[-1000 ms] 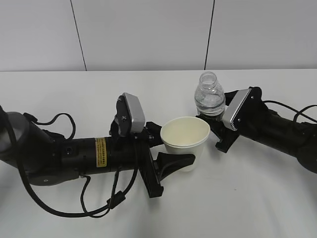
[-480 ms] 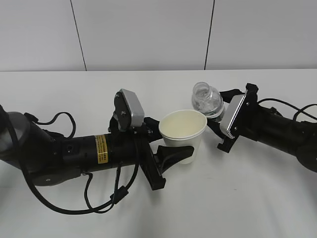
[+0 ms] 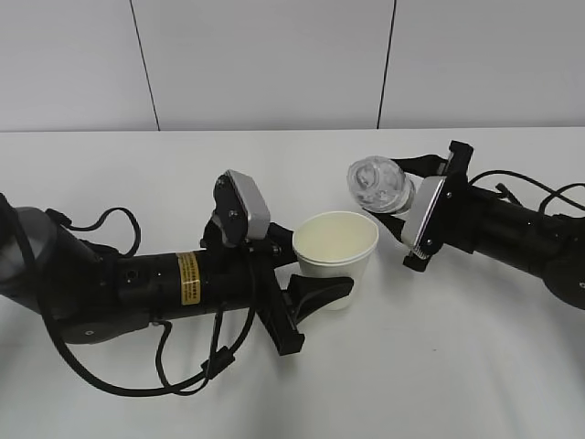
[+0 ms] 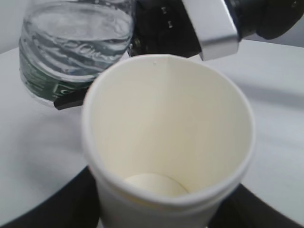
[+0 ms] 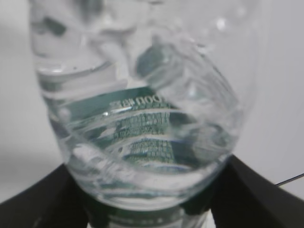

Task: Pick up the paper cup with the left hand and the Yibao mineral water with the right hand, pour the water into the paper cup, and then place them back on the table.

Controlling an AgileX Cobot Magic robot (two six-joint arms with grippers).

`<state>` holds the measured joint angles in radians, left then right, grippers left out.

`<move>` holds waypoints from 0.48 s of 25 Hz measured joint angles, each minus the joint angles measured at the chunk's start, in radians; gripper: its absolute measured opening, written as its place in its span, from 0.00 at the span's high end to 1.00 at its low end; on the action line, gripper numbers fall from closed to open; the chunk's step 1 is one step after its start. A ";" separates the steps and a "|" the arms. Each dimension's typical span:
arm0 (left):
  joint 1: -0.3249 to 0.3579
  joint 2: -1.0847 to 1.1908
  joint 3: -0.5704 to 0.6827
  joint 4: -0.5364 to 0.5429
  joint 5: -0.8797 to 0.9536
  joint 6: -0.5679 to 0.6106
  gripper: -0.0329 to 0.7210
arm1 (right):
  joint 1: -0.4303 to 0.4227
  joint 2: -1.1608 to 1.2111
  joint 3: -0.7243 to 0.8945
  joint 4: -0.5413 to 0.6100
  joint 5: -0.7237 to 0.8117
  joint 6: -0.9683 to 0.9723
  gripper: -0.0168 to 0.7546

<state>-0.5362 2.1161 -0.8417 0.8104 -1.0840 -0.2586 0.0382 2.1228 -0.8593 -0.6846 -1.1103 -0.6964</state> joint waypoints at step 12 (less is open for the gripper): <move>0.000 0.015 -0.003 0.041 -0.007 0.000 0.39 | 0.000 0.000 0.000 0.000 0.000 -0.134 0.36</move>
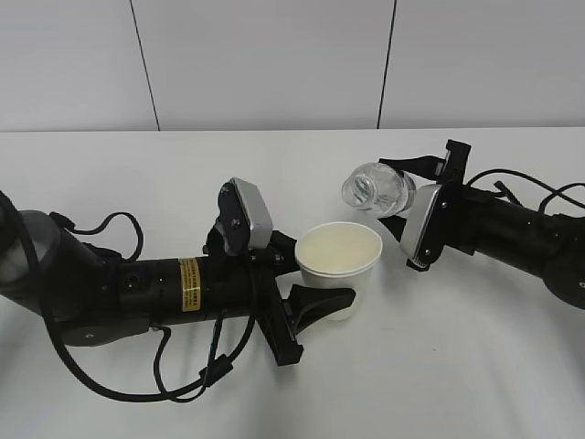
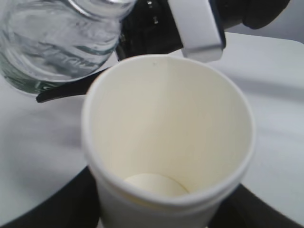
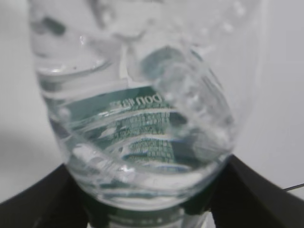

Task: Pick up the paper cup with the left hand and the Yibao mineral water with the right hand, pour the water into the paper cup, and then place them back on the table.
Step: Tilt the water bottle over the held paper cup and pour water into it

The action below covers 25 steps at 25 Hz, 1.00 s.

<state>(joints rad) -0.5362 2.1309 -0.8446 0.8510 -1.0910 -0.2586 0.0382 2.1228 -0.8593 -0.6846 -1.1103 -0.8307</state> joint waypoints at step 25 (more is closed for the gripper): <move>0.000 0.000 0.000 -0.019 -0.007 0.000 0.39 | 0.000 -0.029 -0.026 0.006 0.002 -0.147 0.36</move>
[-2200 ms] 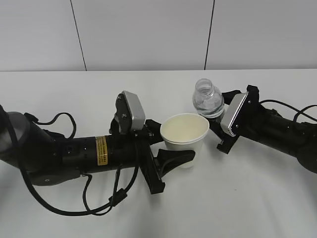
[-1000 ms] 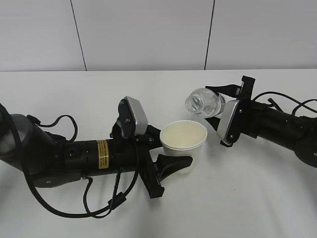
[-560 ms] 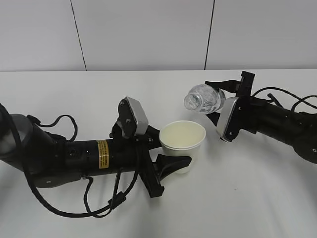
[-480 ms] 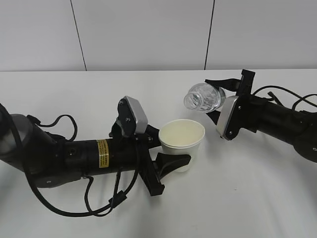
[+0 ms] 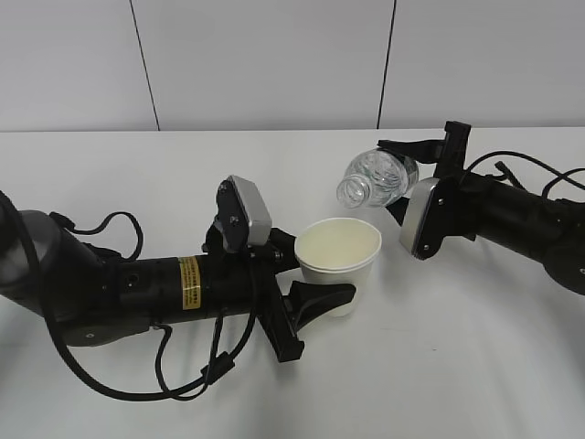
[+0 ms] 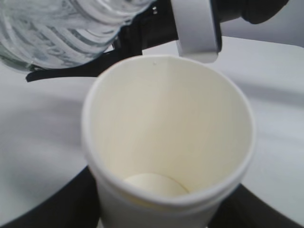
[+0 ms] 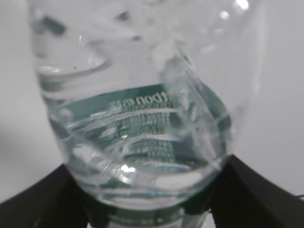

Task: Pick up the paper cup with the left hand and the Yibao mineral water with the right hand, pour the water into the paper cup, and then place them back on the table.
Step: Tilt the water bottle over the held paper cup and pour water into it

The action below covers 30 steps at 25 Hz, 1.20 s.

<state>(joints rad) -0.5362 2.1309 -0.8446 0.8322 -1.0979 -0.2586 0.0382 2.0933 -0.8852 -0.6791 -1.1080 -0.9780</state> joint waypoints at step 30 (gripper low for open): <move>0.000 0.020 0.000 -0.006 0.030 0.000 0.39 | 0.000 0.000 0.000 0.000 0.000 -0.149 0.36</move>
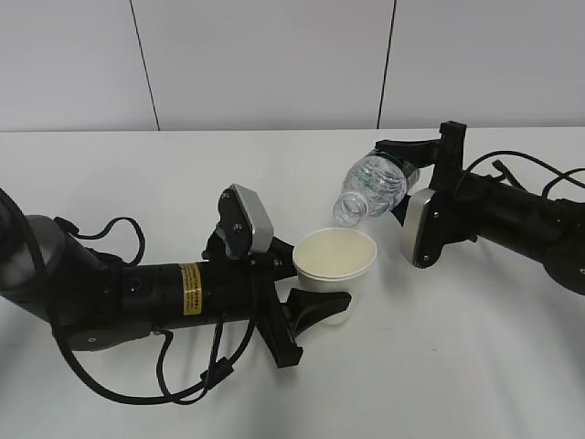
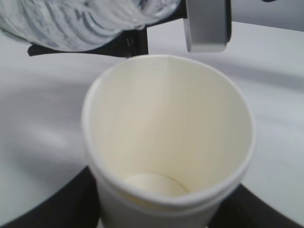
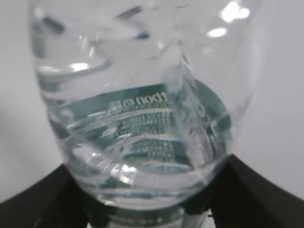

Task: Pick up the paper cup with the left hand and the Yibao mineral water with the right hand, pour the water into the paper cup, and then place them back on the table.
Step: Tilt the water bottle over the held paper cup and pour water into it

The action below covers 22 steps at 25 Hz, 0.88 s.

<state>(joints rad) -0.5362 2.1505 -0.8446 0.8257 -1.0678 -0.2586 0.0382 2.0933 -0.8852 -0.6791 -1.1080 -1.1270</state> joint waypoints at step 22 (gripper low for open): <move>0.000 0.000 0.000 0.012 0.002 0.000 0.39 | 0.000 0.000 0.000 0.000 0.000 -0.073 0.36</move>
<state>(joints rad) -0.5362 2.1505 -0.8446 0.8381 -1.0656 -0.2586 0.0382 2.0933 -0.8852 -0.6791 -1.1080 -1.2001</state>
